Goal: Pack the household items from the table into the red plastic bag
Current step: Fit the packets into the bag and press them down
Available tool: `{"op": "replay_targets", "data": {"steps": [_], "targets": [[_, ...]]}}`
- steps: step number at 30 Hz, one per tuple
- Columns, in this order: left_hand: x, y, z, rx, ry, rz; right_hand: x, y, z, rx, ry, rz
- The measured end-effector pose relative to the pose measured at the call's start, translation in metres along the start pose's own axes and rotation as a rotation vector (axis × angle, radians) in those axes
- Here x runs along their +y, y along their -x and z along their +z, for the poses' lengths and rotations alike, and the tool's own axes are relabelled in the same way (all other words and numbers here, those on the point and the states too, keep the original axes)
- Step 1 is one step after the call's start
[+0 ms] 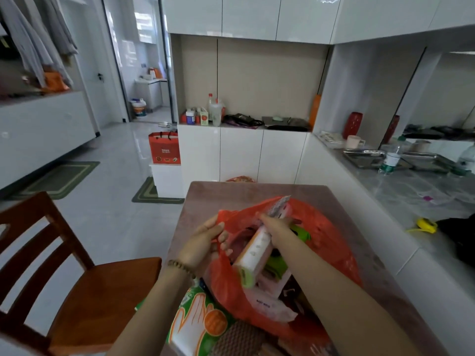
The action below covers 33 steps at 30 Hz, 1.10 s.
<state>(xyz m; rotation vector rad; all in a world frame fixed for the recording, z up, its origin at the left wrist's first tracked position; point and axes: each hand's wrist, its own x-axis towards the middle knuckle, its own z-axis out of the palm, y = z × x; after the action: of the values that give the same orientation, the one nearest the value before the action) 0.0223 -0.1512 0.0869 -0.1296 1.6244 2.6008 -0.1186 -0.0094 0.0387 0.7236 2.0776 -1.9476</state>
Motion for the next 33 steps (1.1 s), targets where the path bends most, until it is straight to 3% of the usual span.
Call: {"op": "replay_targets", "data": {"steps": [6,11,16,20,23,30,33], "targets": [[-0.002,-0.005,-0.007,0.004,0.01,0.005,0.0,-0.014,0.014,0.05,0.048,0.017],[-0.004,-0.006,-0.01,-0.019,-0.006,0.016,0.027,-0.011,0.002,0.008,0.091,-0.167],[-0.006,-0.007,-0.006,-0.018,-0.021,0.03,0.032,0.0,0.012,0.093,0.036,-0.183],[-0.009,-0.004,-0.01,-0.018,-0.057,0.043,0.035,0.004,0.013,-0.14,0.211,-0.275],[-0.013,0.001,-0.013,-0.04,-0.109,0.027,0.046,0.014,-0.006,-0.256,0.166,-0.395],[-0.043,0.017,-0.003,0.018,-0.408,-0.086,0.082,0.051,-0.074,-0.397,0.206,-0.552],[-0.062,0.024,-0.001,0.065,-0.398,-0.108,0.1,0.063,-0.097,-0.383,0.222,-0.563]]}}
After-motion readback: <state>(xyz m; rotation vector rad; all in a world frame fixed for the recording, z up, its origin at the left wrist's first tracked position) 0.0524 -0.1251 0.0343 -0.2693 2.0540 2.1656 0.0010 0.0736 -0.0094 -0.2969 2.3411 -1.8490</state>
